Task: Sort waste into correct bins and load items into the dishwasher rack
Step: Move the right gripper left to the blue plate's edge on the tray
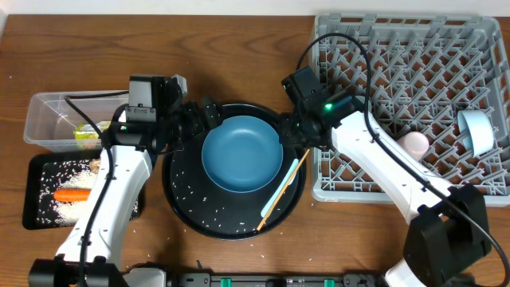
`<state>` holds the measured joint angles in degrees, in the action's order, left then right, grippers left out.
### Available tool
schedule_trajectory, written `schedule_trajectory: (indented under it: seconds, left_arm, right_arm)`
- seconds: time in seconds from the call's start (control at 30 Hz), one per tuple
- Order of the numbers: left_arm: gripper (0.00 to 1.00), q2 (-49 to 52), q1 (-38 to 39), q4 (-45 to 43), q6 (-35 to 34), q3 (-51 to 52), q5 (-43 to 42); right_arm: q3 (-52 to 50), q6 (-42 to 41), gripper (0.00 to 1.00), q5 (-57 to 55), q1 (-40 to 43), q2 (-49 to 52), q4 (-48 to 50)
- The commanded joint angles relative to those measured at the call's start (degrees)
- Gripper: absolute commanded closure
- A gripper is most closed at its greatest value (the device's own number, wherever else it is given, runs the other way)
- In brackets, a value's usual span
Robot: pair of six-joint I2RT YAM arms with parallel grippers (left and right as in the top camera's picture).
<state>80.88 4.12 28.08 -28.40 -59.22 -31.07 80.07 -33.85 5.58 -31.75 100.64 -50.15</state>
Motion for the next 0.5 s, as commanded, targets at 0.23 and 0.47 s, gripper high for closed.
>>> schedule_trajectory:
  seconds: [0.23, 0.47]
  left_arm:
    - [0.02, 0.0, -0.3, 0.0, 0.7, 0.0, 0.7]
    - [0.02, 0.0, -0.3, 0.0, 0.7, 0.0, 0.7]
  right_arm:
    - [0.2, 9.3, 0.02, 7.6, -0.6, -0.8, 0.0]
    - [0.2, 8.1, 0.99, 7.5, -0.6, -0.8, -0.3]
